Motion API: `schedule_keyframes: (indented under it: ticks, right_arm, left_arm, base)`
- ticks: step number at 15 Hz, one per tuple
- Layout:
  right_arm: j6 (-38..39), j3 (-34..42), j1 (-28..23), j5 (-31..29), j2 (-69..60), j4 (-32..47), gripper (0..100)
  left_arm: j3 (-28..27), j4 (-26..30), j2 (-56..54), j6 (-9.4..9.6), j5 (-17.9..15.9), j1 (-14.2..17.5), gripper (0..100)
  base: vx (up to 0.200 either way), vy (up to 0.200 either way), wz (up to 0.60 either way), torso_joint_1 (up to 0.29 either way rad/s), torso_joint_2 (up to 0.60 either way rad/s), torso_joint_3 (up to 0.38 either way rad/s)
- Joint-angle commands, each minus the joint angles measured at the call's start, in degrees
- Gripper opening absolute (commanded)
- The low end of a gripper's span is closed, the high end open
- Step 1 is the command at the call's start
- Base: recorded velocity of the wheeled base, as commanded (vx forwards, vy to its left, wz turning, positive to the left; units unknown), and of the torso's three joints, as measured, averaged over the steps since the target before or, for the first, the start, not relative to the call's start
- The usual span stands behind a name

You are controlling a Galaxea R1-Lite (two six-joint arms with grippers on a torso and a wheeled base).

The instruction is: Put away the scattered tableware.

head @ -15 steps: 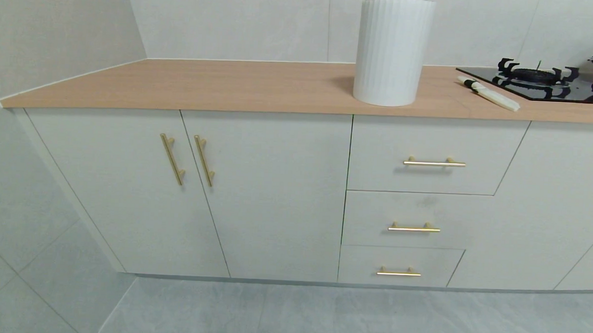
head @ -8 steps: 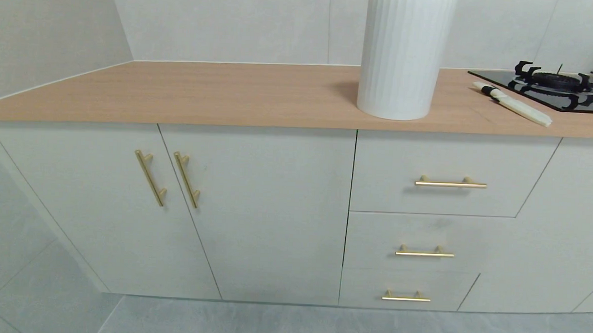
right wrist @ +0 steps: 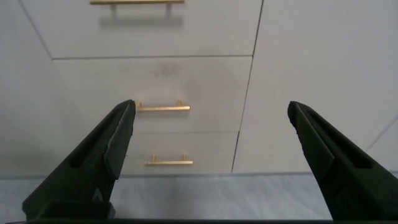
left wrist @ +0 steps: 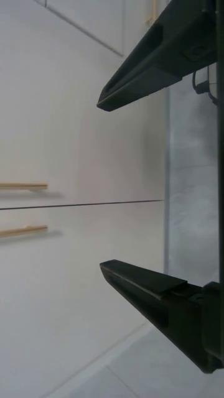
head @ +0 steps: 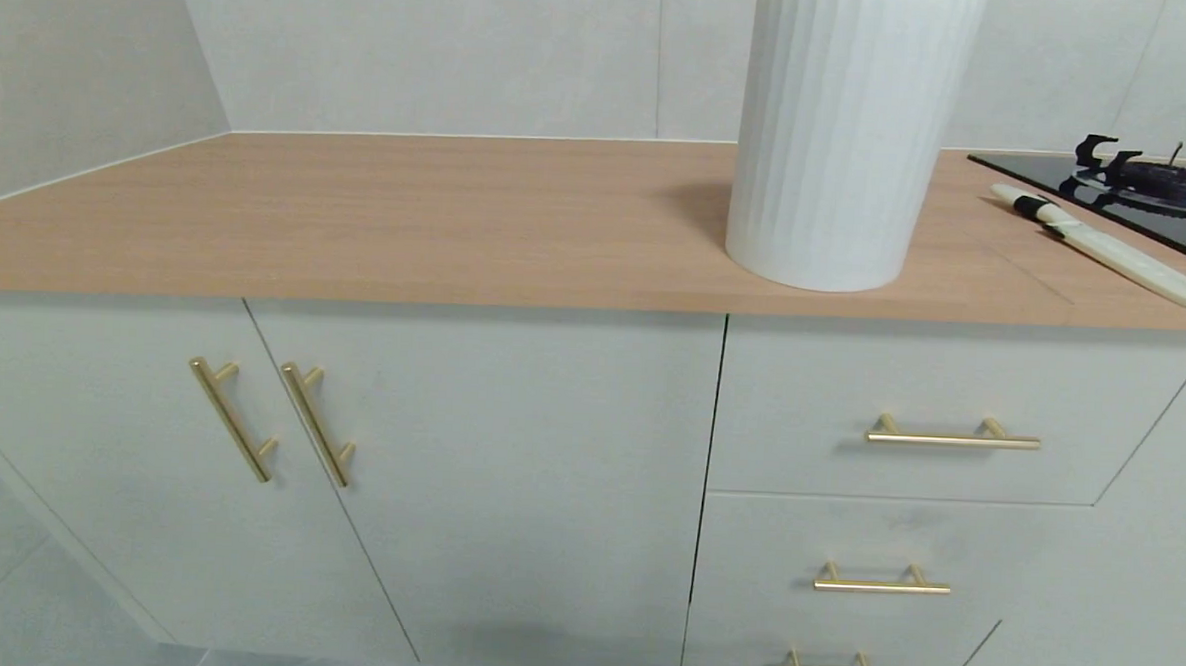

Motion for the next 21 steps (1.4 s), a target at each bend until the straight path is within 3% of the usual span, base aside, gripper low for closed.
schedule_keyframes:
  ticks: [1, 21]
  right_arm:
    - [-0.02, 0.0, -0.02, -0.02, 0.18, -0.01, 100]
    - [-0.11, 0.0, -0.02, -0.02, 0.09, -0.1, 100]
  left_arm:
    - [0.0, -0.01, 0.0, -0.08, 0.01, 0.02, 100]
    - [0.0, -0.01, 0.0, 0.19, 0.01, 0.02, 100]
  base:
    - [0.2, 0.0, 0.0, 0.002, 0.0, 0.002]
    - [0.01, -0.01, -0.06, 0.001, 0.0, 0.001]
